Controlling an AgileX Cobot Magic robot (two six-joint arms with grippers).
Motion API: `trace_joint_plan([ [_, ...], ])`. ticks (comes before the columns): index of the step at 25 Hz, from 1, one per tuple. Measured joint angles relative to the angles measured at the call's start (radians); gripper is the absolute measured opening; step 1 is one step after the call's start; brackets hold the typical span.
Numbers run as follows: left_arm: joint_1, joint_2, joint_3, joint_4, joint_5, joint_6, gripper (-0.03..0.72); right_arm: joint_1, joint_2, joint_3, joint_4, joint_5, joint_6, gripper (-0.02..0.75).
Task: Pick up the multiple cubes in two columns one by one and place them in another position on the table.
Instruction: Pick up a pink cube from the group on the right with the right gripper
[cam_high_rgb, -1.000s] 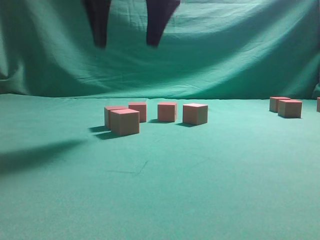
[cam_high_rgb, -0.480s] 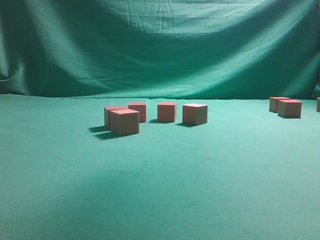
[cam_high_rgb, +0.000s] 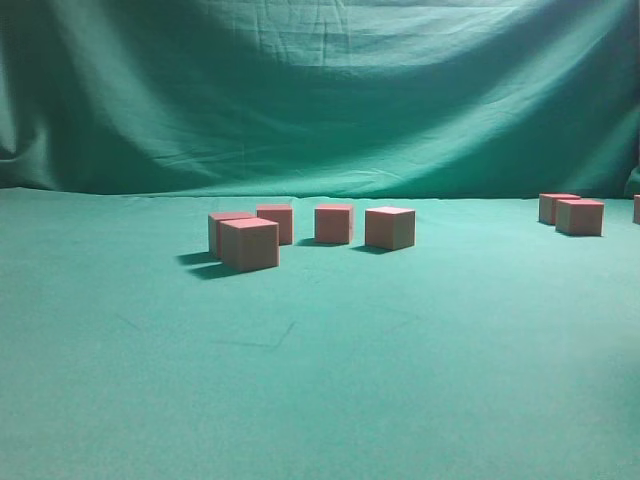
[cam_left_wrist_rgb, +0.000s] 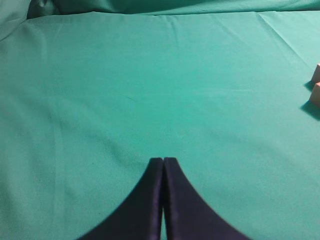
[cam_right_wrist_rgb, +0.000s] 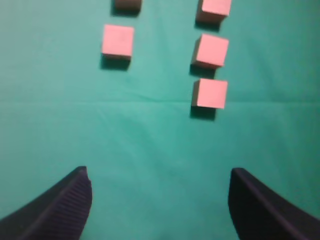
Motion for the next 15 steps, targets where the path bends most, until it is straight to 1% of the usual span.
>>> trace_joint_plan([
  [4,0.0,0.0,0.0,0.0,0.0,0.0,0.0,-0.103,0.011,0.107,0.006,-0.09,0.0,0.558],
  [9,0.0,0.0,0.0,0.0,0.0,0.0,0.0,-0.207,0.069,0.139,0.035,-0.173,0.006,0.558],
  [12,0.0,0.0,0.0,0.0,0.0,0.0,0.0,-0.233,0.122,0.139,0.043,-0.21,0.006,0.558],
  [15,0.0,0.0,0.0,0.0,0.0,0.0,0.0,-0.236,0.18,0.139,0.056,-0.257,-0.027,0.558],
])
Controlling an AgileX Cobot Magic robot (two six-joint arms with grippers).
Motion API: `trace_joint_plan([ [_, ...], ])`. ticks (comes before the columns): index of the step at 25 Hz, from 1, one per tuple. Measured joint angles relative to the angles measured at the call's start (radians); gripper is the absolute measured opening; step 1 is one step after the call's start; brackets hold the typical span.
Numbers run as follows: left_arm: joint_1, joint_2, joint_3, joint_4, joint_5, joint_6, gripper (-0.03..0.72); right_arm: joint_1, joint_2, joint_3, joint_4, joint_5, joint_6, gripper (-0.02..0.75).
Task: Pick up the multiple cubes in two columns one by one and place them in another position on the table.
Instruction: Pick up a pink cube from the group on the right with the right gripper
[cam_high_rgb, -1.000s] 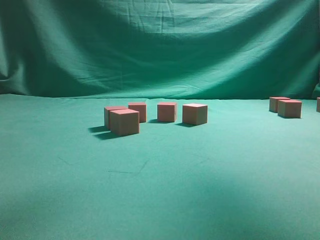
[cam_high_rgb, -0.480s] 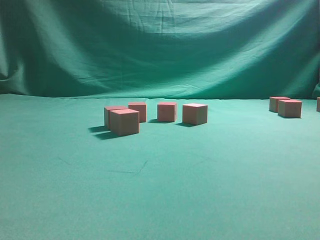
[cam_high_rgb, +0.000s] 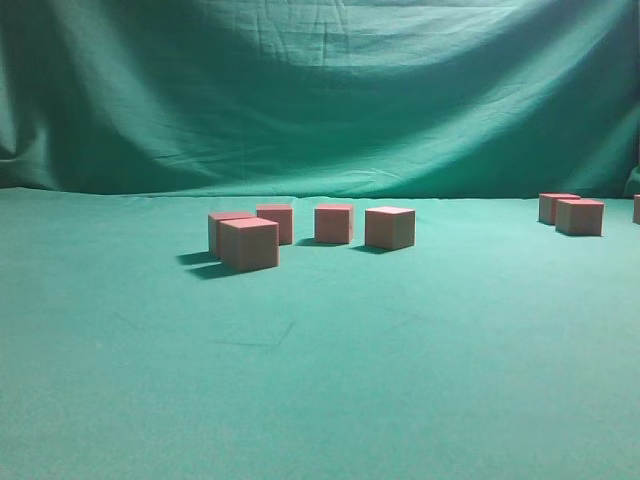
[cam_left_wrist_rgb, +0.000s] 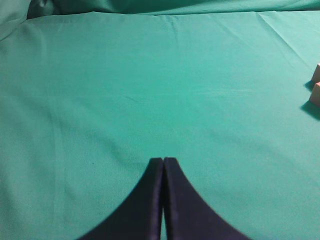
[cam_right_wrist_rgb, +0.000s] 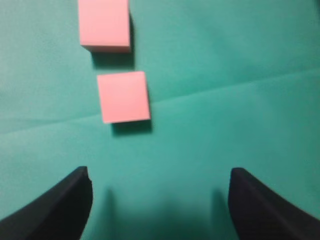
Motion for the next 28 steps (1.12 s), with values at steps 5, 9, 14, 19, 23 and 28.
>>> trace_joint_plan([
  [5,0.0,0.0,0.0,0.0,0.0,0.0,0.0,0.0,0.077,0.0,0.025,-0.08,-0.043,0.558],
  [9,0.0,0.0,0.0,0.0,0.0,0.0,0.0,0.0,0.117,0.0,0.029,-0.161,-0.053,0.558],
  [14,0.0,0.0,0.0,0.0,0.0,0.0,0.0,0.0,0.146,0.0,0.029,-0.264,-0.078,0.558],
  [19,0.0,0.0,0.0,0.0,0.0,0.0,0.0,0.0,0.176,0.0,0.029,-0.291,-0.096,0.558],
  [23,0.0,0.0,0.0,0.0,0.0,0.0,0.0,0.0,0.191,0.0,0.033,-0.289,-0.096,0.558],
  [28,0.0,0.0,0.0,0.0,0.0,0.0,0.0,0.0,0.191,0.0,0.033,-0.291,-0.098,0.447],
])
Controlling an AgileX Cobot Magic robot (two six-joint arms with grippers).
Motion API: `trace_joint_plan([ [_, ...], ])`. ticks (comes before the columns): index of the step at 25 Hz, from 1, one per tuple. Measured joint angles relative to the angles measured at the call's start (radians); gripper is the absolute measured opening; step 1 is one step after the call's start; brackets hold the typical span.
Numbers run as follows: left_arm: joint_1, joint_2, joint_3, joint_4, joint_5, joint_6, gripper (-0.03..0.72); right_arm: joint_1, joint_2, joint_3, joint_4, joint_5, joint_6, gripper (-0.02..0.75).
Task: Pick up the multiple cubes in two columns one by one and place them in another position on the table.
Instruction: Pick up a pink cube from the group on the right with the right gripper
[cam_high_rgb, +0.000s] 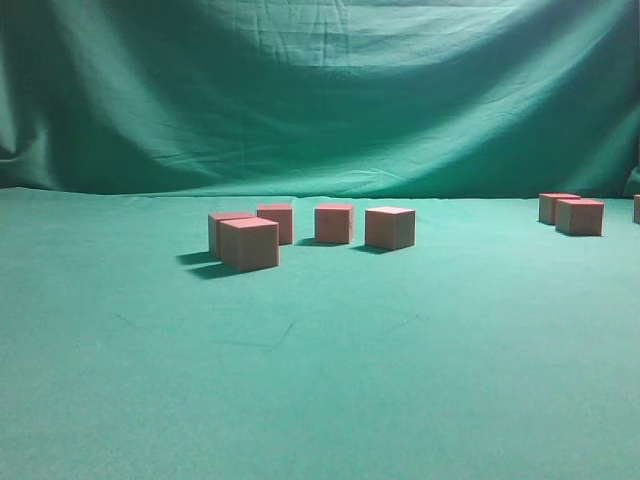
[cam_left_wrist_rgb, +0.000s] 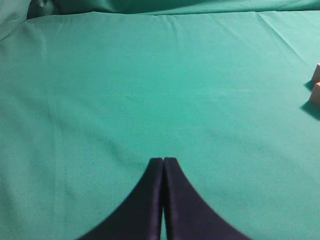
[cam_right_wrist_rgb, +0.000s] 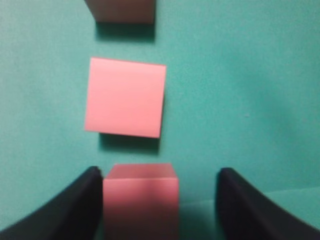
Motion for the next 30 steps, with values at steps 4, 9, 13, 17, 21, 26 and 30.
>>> trace_joint_plan([
  [4,0.0,0.0,0.0,0.0,0.0,0.0,0.0,0.0,0.0,0.0,0.002,0.0,0.0,0.259],
  [9,0.0,0.0,0.0,0.0,0.0,0.0,0.0,0.0,-0.005,0.0,0.013,0.022,-0.002,0.267],
  [13,0.0,0.0,0.0,0.0,0.0,0.0,0.0,0.0,-0.053,0.0,0.056,0.076,-0.002,0.267],
  [17,0.0,0.0,0.0,0.0,0.0,0.0,0.0,0.03,-0.161,0.0,0.077,0.15,-0.002,0.267],
  [21,0.0,0.0,0.0,0.0,0.0,0.0,0.0,0.103,-0.306,0.0,0.117,0.253,-0.002,0.267],
  [26,0.0,0.0,0.0,0.0,0.0,0.0,0.0,0.239,-0.483,0.0,0.179,0.363,-0.002,0.267],
  [30,0.0,0.0,0.0,0.0,0.0,0.0,0.0,0.368,-0.575,0.0,0.209,0.445,-0.002,0.267],
])
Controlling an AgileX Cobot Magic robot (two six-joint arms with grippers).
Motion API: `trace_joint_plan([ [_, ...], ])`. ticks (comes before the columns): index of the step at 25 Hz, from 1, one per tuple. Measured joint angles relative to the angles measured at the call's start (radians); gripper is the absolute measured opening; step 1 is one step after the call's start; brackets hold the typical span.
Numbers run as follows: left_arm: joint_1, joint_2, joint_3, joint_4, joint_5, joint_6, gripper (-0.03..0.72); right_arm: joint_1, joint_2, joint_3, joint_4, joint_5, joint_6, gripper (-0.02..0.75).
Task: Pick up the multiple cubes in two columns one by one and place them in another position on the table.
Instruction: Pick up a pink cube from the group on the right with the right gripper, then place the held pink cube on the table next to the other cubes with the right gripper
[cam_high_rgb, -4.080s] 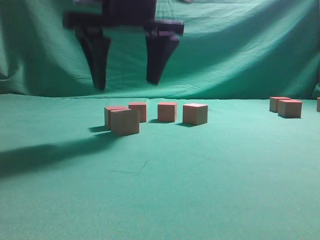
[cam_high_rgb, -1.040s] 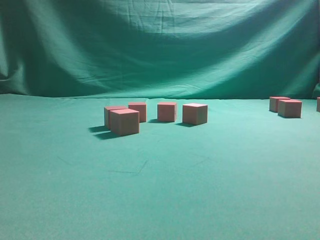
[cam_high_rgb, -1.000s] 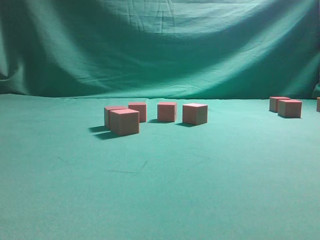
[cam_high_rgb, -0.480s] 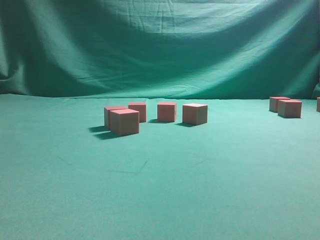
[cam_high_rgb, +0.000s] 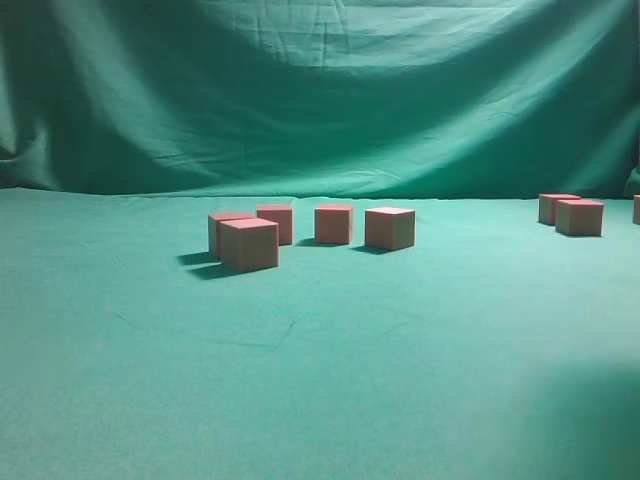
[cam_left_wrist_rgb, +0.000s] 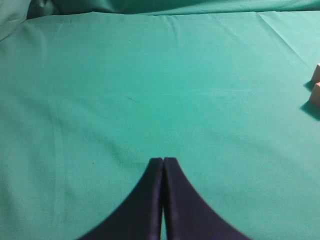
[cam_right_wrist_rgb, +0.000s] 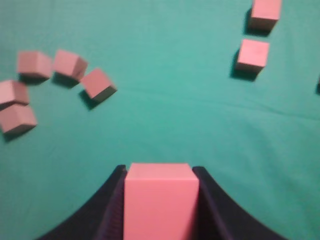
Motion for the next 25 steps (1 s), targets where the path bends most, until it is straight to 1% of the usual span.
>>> trace_joint_plan([
  [3,0.0,0.0,0.0,0.0,0.0,0.0,0.0,0.086,-0.039,0.004,0.005,0.068,0.0,0.267],
  [8,0.0,0.0,0.0,0.0,0.0,0.0,0.0,0.251,-0.081,0.076,0.007,0.07,0.0,0.267],
  [12,0.0,0.0,0.0,0.0,0.0,0.0,0.0,0.386,-0.082,0.14,0.008,0.01,0.0,0.267],
  [15,0.0,0.0,0.0,0.0,0.0,0.0,0.0,0.462,-0.077,0.151,0.008,-0.045,-0.032,0.267],
  [18,0.0,0.0,0.0,0.0,0.0,0.0,0.0,0.496,-0.043,0.151,0.012,-0.085,-0.098,0.267],
  [25,0.0,0.0,0.0,0.0,0.0,0.0,0.0,0.5,0.132,0.119,0.012,-0.055,-0.289,0.267],
])
